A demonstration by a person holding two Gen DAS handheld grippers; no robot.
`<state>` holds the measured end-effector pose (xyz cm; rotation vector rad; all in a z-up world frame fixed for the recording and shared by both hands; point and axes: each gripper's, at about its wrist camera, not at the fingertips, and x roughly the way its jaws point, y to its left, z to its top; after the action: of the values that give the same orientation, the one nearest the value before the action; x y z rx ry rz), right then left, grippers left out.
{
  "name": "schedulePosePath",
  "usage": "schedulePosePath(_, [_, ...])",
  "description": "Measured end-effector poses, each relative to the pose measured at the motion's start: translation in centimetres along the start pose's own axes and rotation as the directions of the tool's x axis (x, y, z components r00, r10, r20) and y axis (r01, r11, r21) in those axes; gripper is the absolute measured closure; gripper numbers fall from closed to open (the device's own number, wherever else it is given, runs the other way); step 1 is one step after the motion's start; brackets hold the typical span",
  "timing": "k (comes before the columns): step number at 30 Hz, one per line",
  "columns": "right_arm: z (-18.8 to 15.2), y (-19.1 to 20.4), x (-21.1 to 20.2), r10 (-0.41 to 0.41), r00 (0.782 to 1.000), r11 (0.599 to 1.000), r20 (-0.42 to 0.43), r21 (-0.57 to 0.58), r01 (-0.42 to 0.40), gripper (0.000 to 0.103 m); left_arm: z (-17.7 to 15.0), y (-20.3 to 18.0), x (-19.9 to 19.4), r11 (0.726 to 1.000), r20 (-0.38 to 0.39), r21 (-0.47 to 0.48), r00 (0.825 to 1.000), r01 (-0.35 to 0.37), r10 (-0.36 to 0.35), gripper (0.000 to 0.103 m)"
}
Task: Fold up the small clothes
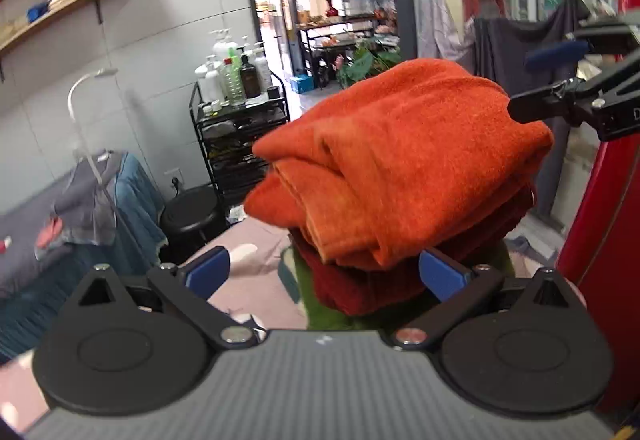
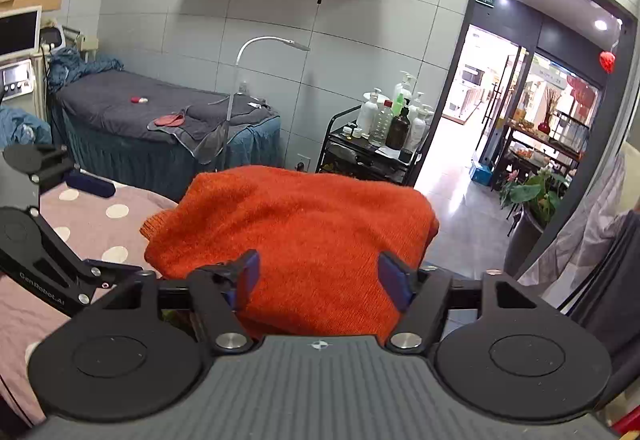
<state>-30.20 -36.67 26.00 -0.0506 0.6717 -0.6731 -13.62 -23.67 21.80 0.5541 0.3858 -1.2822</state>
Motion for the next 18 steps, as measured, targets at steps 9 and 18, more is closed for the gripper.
schedulePosePath(9, [4.9,-0.9,1.6,0.073,0.968,0.99,-0.242,-0.097,-0.099,0.0,7.0,0.7,0.6,0.989,-0.216,0.139,0.976,0.05,-0.019,0.0])
schedulePosePath(18, [6.2,-1.4,2.9,0.082,0.932,0.977,-0.354,-0.154,-0.145,0.0,11.0,1.6,2.1,0.987,-0.294,0.158,0.954,-0.003,0.05,0.0])
